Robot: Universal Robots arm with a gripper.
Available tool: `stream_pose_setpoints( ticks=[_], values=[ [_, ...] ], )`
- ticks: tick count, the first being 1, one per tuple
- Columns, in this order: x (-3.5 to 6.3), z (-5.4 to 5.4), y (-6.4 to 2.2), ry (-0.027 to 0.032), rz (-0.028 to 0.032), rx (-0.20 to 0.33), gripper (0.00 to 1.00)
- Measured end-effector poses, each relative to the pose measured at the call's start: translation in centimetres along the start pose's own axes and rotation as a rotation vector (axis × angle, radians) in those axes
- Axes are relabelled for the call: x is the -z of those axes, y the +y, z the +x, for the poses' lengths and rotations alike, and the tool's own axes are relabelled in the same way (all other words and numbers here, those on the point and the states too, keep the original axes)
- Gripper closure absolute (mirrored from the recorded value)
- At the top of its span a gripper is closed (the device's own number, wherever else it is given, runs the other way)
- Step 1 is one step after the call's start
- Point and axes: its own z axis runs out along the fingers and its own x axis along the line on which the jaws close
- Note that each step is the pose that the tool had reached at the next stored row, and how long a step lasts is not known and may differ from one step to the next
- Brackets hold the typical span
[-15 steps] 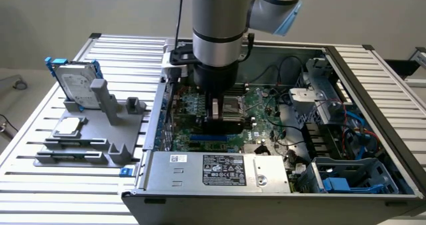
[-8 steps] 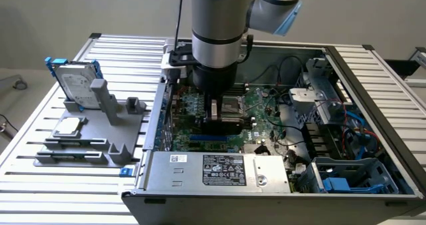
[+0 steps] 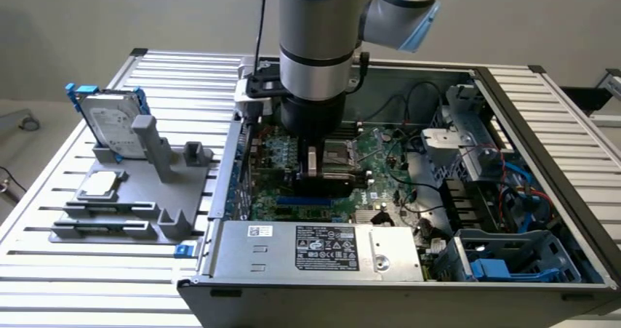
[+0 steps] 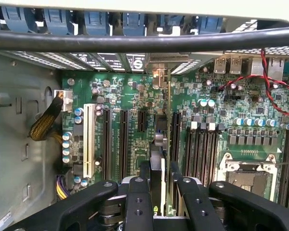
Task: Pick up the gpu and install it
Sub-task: 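Insert the gpu into the slot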
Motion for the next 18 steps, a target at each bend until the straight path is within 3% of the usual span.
stream_pose_setpoints(
  ticks=[18],
  values=[
    [-0.24, 0.25, 0.01, 0.0011, -0.0014, 0.000, 0.74]
  ],
)
